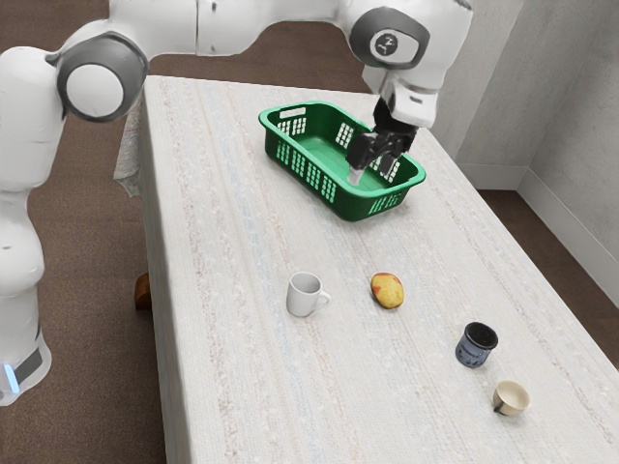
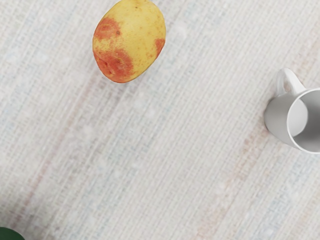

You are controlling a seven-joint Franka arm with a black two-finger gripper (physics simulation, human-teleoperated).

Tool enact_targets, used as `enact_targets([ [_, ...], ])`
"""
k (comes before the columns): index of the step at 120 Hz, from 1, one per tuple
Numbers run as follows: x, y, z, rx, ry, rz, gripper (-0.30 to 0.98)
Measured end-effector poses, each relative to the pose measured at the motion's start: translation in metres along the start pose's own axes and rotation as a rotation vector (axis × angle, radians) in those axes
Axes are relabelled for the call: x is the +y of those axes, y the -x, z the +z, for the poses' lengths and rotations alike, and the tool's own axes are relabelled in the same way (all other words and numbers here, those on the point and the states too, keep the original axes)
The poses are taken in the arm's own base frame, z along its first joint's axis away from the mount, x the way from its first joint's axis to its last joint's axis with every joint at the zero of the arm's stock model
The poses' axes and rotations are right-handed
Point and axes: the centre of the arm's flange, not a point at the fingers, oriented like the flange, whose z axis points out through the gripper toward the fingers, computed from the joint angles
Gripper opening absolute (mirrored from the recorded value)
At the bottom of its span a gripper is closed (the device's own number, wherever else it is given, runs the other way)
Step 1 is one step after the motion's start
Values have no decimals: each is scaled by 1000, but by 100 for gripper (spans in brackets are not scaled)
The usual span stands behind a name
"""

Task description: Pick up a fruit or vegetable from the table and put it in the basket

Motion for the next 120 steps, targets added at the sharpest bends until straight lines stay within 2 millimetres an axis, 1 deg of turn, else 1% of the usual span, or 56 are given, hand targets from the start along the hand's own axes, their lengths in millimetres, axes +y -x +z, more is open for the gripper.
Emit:
enact_targets([
  [5,-1,-9,33,-24,27,53,68],
  [9,-1,-17,54,-33,39,95,68],
  [14,3,-31,72,-30,42,151,68],
  [19,4,-42,81,-15,36,199,68],
  [28,5,-57,90,19,21,268,69],
  [41,7,-83,109,50,19,363,69],
  [54,10,-96,124,60,19,425,69],
  [64,11,-97,135,58,23,456,69],
  [71,8,-92,142,50,25,462,69],
  [86,4,-86,149,47,26,483,69],
  [120,9,-97,158,57,21,548,69],
])
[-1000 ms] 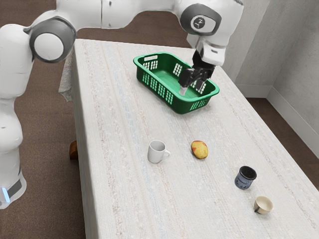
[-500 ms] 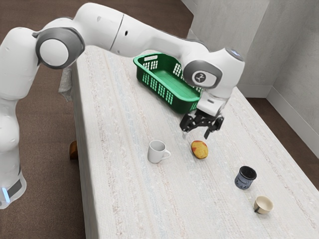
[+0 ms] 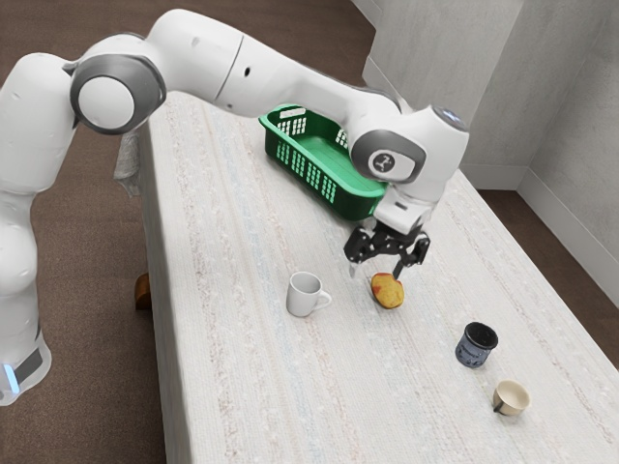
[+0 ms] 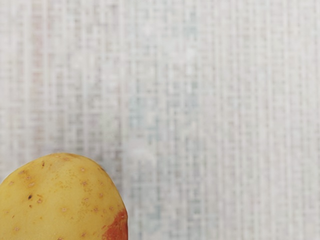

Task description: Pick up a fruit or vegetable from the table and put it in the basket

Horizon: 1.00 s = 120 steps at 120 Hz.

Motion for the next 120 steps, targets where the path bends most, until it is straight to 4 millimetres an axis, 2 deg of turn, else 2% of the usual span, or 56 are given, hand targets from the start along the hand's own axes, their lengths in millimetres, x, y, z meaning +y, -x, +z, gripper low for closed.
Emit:
enact_targets([
  [28,-5,-5,10,9,-6,28,69],
  [51,-10,15,15,0,-11,12,70],
  [76,-12,11,17,0,-18,27,71],
  [84,-13,11,19,2,-17,30,75],
  [104,-16,9,24,7,-21,37,64],
  [120,-17,10,26,10,-26,40,50],
])
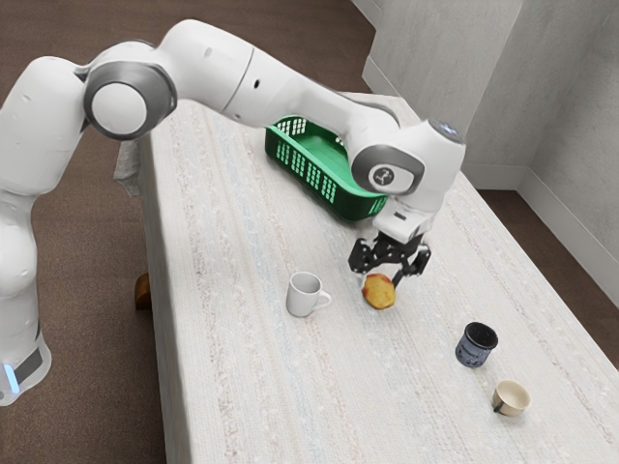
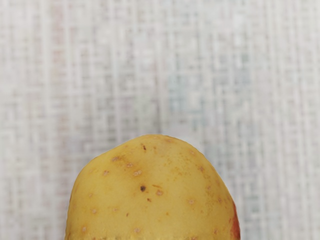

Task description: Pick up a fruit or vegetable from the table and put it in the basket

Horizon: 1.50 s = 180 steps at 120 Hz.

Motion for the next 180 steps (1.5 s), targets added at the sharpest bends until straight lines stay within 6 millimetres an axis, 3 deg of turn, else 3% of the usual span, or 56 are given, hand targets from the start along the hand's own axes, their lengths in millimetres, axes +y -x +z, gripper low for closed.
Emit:
enact_targets([
  [26,-4,1,11,8,3,10,35],
  [54,-8,8,7,12,-24,3,36],
  [62,-9,11,-4,10,-51,1,34],
  [72,-9,41,-43,-7,-115,-45,34],
  [87,0,101,-119,-24,-219,-130,34],
  [102,13,175,-158,-32,-267,-228,34],
  [111,22,217,-163,-37,-273,-284,33],
  [125,28,249,-163,-40,-280,-318,32],
  [144,51,313,-165,-49,-294,-407,31],
  [180,58,330,-170,-47,-309,-426,32],
])
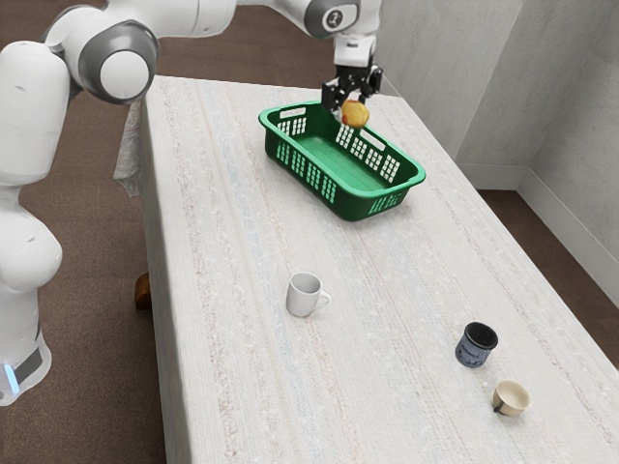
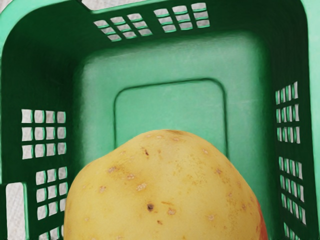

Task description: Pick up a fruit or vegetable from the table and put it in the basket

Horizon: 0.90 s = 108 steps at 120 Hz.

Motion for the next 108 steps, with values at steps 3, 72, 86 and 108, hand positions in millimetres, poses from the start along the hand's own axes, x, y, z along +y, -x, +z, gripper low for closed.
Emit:
enact_targets([
  [3,0,1,0,0,0,-2,32],
  [72,-5,40,-1,-7,-9,-57,56],
  [86,-5,40,0,-8,-10,-58,63],
  [108,-1,-36,3,49,25,45,67],
])
